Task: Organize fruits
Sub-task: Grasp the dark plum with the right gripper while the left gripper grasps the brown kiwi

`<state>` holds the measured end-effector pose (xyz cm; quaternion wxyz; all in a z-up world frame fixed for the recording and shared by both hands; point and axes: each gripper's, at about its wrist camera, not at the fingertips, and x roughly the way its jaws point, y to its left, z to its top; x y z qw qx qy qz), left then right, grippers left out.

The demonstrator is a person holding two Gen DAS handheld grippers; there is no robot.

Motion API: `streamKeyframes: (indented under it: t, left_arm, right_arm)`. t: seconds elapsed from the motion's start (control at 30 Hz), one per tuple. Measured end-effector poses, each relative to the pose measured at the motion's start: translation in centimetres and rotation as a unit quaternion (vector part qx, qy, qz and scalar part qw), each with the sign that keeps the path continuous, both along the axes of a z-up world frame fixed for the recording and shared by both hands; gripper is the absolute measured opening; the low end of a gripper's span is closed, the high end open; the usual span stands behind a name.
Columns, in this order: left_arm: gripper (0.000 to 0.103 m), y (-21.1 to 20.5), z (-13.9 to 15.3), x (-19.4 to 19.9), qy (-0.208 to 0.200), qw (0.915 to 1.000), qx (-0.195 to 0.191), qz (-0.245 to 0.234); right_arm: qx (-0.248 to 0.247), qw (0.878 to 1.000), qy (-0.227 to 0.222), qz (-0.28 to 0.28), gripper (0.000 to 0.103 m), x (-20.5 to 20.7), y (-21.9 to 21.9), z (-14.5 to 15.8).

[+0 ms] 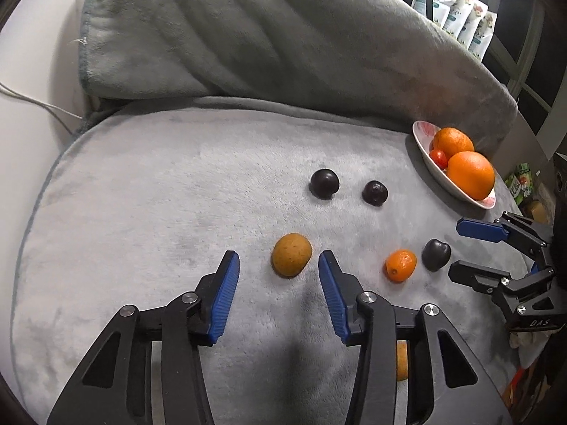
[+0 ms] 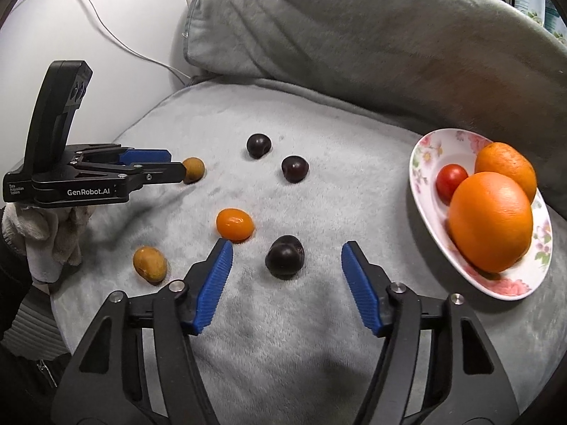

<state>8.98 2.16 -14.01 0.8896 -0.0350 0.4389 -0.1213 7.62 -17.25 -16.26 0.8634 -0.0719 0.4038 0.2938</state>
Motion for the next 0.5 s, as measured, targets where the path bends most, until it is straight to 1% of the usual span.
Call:
streamKeyframes:
  t: [0.07, 0.17, 0.3, 0.43, 0.5]
  left_arm:
    - [0.043, -0.1, -0.1, 0.2, 0.002, 1.0000, 0.001, -0.002]
    - [0.042, -0.4, -0.4, 0.4, 0.004, 1.0000, 0.006, -0.006]
    - [0.040, -0.5, -0.6, 0.9, 0.008, 0.9999, 0.013, -0.007]
    - [0.036, -0.7, -0.8, 1.1, 0.010, 0.9998, 0.011, -0.011]
    - [0.035, -1.0, -0.8, 1.3, 0.011, 0.9998, 0.011, -0.014]
  right_arm:
    - [-0.002, 1.000, 0.005, 0.000, 0.062, 0.2, 0.1, -0.3]
    - [-0.004, 1.000, 0.012, -0.001, 0.057, 0.6, 0.2, -0.7]
    - [-0.006, 1.000, 0.018, 0.000, 0.056, 1.1, 0.5, -1.0]
    - [-0.007, 1.000, 0.024, 0.004, 0.049, 1.3, 0.7, -1.3]
    - [-0.007, 1.000, 0.025, 0.004, 0.048, 1.4, 0.8, -1.5]
